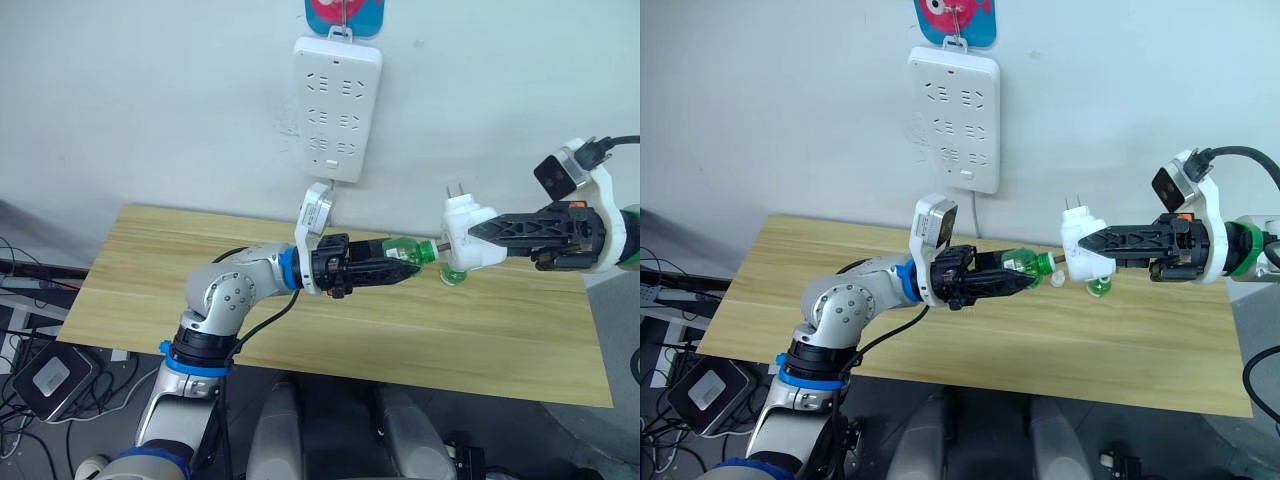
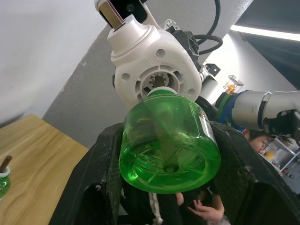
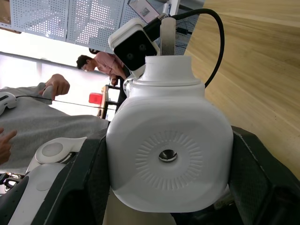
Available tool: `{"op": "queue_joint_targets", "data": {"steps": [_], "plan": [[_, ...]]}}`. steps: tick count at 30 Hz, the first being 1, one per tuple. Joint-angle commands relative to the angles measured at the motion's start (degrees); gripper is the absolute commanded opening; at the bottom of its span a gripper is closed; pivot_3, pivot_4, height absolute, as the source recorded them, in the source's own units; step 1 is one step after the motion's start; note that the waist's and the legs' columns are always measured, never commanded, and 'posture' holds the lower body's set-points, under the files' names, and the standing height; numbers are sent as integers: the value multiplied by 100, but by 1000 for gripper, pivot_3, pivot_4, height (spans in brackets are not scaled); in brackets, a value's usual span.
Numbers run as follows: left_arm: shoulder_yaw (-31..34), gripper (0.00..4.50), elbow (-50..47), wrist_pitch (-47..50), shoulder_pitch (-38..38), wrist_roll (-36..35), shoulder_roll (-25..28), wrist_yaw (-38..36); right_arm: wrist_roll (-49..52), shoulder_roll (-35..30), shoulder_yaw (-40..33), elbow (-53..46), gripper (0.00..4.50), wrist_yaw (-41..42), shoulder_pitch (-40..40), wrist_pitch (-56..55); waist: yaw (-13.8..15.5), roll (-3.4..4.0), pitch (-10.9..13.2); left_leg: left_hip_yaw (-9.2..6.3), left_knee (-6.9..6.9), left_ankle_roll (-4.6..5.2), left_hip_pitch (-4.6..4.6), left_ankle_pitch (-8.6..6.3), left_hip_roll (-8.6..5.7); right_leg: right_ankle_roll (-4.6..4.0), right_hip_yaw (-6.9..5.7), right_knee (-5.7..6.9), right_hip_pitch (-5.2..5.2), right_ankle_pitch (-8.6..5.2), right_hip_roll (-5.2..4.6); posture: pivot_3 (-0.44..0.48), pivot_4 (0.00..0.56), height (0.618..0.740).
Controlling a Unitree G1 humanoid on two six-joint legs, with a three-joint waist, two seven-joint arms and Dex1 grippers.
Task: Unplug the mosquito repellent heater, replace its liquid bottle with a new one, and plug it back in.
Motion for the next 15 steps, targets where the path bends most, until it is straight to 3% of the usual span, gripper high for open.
{"op": "queue_joint_targets", "data": {"steps": [1, 15], "plan": [[-132, 2251, -199, -175, -107, 50, -149, -82, 145, -12, -54, -358, 2956, 263, -148, 43, 0, 0, 0, 0, 0, 0, 0, 0, 0, -1, 0, 0, 0, 0, 0, -73, 308, 740], [-151, 2251, -277, -27, -179, -24, -156, -102, 145, 147, -104, -778, 2956, -386, 80, -439, -1, 0, 0, -1, 1, 0, -1, 0, 0, -1, -1, 1, 0, 1, 0, -72, 314, 740]]}}
